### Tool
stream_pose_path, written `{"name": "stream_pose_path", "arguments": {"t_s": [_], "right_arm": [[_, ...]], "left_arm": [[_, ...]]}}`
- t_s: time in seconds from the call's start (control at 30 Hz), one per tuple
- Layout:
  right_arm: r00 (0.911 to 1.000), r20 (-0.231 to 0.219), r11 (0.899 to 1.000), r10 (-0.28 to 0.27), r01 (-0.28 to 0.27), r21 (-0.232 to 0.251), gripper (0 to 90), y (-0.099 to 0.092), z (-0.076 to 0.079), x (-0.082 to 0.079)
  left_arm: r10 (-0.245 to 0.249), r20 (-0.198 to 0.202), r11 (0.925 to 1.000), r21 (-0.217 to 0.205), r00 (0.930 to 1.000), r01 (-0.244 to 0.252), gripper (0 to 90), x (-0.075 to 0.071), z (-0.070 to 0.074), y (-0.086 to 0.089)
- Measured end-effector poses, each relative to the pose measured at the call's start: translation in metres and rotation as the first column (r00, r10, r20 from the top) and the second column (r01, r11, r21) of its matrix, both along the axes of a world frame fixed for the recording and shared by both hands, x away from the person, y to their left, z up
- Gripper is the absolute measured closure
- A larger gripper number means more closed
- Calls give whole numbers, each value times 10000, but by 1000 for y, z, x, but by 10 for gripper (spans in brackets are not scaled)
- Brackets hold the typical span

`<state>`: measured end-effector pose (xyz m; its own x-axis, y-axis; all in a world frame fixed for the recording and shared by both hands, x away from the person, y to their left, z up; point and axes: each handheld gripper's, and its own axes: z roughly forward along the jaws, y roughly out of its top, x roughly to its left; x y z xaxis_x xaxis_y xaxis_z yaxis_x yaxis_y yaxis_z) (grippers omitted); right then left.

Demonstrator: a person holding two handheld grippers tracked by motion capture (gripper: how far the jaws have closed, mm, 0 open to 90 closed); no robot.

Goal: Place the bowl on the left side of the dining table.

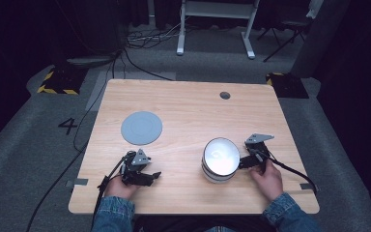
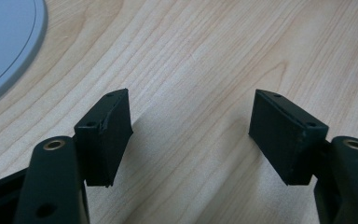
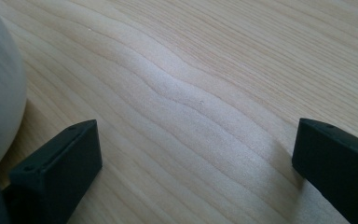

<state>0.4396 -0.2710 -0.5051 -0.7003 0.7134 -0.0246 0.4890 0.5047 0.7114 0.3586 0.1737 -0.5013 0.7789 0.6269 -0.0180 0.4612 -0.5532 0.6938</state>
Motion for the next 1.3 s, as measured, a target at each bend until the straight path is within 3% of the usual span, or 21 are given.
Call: {"name": "stream_pose_path", "arguments": {"t_s": [0.23,0.3,0.47,0.53,0.73,0.8,0.9,1.0,1.1,1.17,1.2,1.3], "right_arm": [[10000,-7,10000,5,-5,-4,14,0,0,0],[10000,0,10000,0,0,-2,14,0,0,0],[10000,-1,10000,-4,4,3,14,0,0,0],[10000,-5,10000,-3,3,1,14,0,0,0],[10000,-8,10000,10,-10,1,14,0,0,0],[10000,-3,10000,12,-12,-4,14,0,0,0],[10000,3,10000,3,-3,2,14,0,0,0],[10000,3,10000,3,-3,0,14,0,0,0],[10000,1,10000,-7,7,0,14,0,0,0],[10000,-1,10000,-10,10,3,14,0,0,0],[10000,-6,10000,-20,20,5,14,0,0,0],[10000,-6,10000,-12,12,3,14,0,0,0]], "left_arm": [[46,66,10000,32,10000,-46,291,0,0,0],[282,-53,9996,17,9996,-282,288,0,0,-2],[606,-378,9980,204,9974,-599,278,-1,3,-7],[695,-209,9967,428,9974,-685,281,0,5,-7],[1047,-586,9922,736,9928,-1003,301,1,10,-12],[1095,-820,9917,771,9906,-1032,350,2,13,-12],[1101,-966,9938,226,9892,-1084,343,1,19,-12],[1176,-777,9929,-85,9900,-1186,341,1,27,-12],[1103,-605,9938,-47,9921,-1108,341,1,34,-13],[982,-867,9948,-198,9914,-1003,341,0,38,-15],[953,-866,9945,-351,9917,-986,340,0,40,-17],[907,-699,9953,-267,9934,-928,341,0,47,-20]]}}
